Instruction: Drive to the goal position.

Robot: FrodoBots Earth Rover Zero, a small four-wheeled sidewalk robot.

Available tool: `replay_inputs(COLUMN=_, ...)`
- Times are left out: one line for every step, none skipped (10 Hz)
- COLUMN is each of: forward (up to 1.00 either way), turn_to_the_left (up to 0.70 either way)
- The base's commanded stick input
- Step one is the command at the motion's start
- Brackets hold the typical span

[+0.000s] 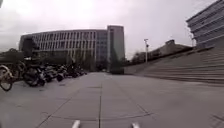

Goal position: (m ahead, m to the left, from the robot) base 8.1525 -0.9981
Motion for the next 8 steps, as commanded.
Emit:
replay_inputs(forward=0.7, turn_to_the_left=0.0)
replay_inputs(forward=0.7, turn_to_the_left=0.0)
replay_inputs(forward=0.7, turn_to_the_left=0.0)
replay_inputs(forward=0.7, turn_to_the_left=0.0)
replay_inputs(forward=0.7, turn_to_the_left=0.0)
replay_inputs(forward=0.7, turn_to_the_left=0.0)
replay_inputs(forward=0.7, turn_to_the_left=0.0)
replay_inputs(forward=0.7, turn_to_the_left=0.0)
